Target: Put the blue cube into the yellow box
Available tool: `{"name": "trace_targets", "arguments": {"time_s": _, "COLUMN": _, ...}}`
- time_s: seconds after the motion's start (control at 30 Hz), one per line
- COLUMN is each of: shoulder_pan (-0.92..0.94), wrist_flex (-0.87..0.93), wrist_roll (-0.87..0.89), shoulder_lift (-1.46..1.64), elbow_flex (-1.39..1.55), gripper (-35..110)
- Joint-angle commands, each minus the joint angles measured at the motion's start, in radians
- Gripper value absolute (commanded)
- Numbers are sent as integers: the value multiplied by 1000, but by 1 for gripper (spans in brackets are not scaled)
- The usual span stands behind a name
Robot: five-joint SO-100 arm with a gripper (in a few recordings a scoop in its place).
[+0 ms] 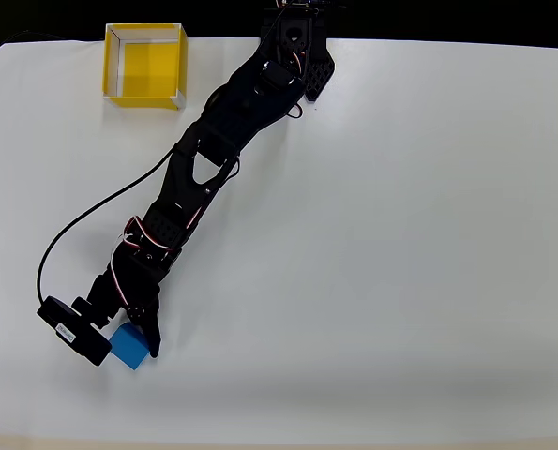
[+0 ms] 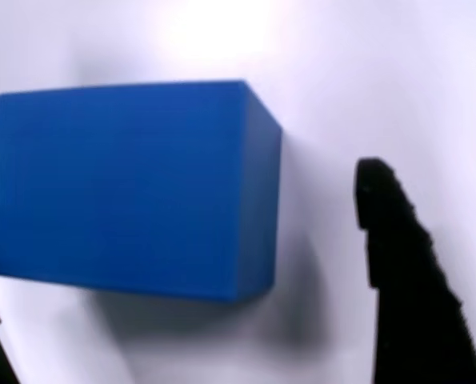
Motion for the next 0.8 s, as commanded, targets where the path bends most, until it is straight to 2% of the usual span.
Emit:
{"name": "trace_targets", "arguments": {"time_s": 0.0, "shoulder_pan": -23, "wrist_flex": 6, "wrist_roll": -11, "shoulder_lift": 63, "elbow_flex": -146, "gripper": 52}}
{"name": "trace_targets", "arguments": {"time_s": 0.77, "shoulder_pan": -40, "wrist_flex": 0, "wrist_roll": -14, "shoulder_lift": -69, "elbow_flex": -284, "gripper": 48}}
